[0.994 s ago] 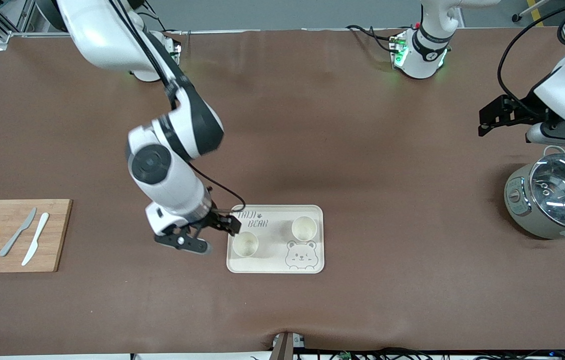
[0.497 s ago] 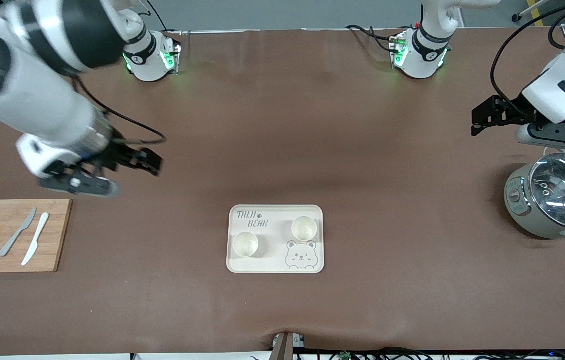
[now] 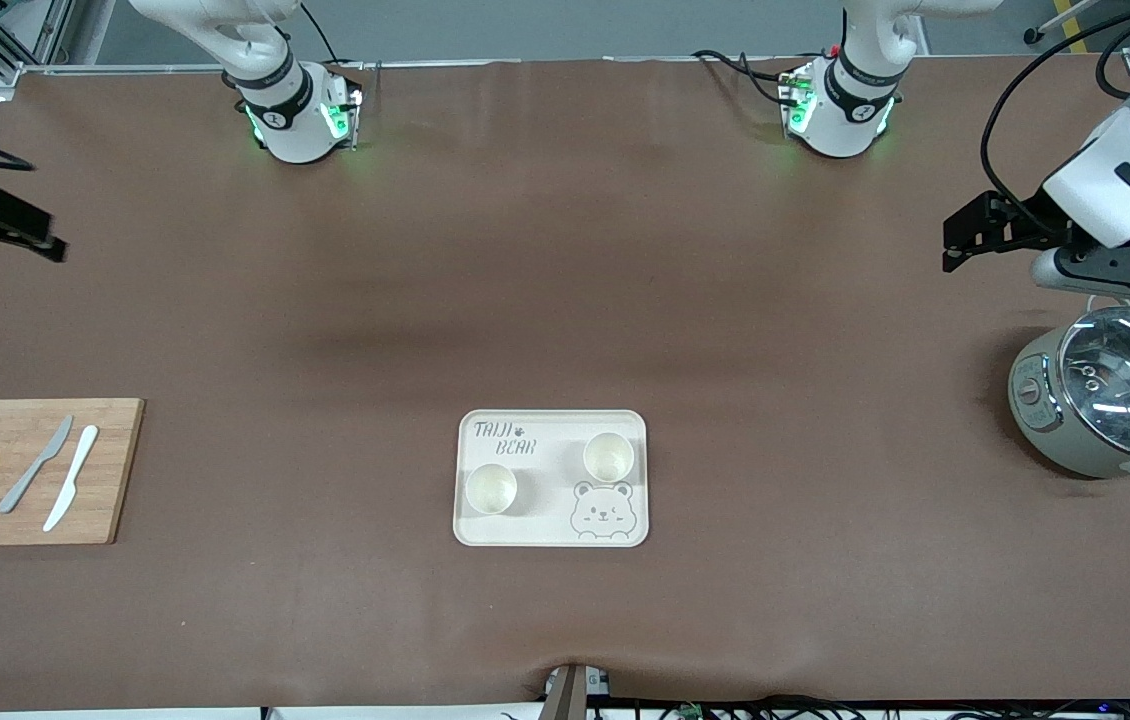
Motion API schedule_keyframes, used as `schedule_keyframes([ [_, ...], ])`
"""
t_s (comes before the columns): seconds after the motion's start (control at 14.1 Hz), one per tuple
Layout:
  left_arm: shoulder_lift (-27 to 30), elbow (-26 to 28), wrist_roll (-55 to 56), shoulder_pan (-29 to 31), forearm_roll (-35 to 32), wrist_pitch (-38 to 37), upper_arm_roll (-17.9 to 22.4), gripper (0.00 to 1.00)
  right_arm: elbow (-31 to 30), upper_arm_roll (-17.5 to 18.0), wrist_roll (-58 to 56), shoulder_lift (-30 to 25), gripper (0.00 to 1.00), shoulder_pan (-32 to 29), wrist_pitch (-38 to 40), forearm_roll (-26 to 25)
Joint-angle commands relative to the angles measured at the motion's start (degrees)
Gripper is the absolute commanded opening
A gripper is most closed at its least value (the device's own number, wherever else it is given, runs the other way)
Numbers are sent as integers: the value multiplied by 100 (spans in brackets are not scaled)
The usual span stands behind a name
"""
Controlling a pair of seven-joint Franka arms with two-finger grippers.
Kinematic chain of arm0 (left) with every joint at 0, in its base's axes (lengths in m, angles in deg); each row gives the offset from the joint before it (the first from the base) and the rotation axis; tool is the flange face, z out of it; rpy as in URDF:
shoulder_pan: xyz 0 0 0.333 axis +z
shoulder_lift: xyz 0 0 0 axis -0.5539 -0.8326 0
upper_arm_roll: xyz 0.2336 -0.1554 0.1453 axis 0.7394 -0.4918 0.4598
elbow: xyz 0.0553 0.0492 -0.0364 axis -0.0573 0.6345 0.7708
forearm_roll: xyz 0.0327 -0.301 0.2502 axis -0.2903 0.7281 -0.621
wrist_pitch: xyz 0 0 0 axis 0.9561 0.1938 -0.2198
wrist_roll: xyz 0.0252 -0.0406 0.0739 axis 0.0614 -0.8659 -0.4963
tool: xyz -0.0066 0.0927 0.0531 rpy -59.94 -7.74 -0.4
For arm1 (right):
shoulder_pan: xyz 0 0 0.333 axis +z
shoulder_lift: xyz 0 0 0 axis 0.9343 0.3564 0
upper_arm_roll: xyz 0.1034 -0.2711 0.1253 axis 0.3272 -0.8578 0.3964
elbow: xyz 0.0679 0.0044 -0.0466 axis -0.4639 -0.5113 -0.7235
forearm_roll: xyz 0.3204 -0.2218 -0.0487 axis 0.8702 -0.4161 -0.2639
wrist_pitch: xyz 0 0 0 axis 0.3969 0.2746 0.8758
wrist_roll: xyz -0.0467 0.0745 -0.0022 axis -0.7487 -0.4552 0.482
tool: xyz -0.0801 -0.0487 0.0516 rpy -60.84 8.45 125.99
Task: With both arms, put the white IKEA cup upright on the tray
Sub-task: 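Open the right gripper and withdraw it from the tray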
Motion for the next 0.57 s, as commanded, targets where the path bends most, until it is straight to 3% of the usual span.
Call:
schedule_keyframes([
  [0.0,76,55,-80,-52,-133,-23,56,100,-462,104,-71,-166,100,-173,-392,-16],
  [0.14,76,55,-88,-52,-142,-23,65,100,-1111,121,-88,-394,100,-165,-1024,-200],
  [0.5,67,55,-79,-61,-142,-23,74,100,-1149,121,-80,-421,100,-173,-1009,-218],
])
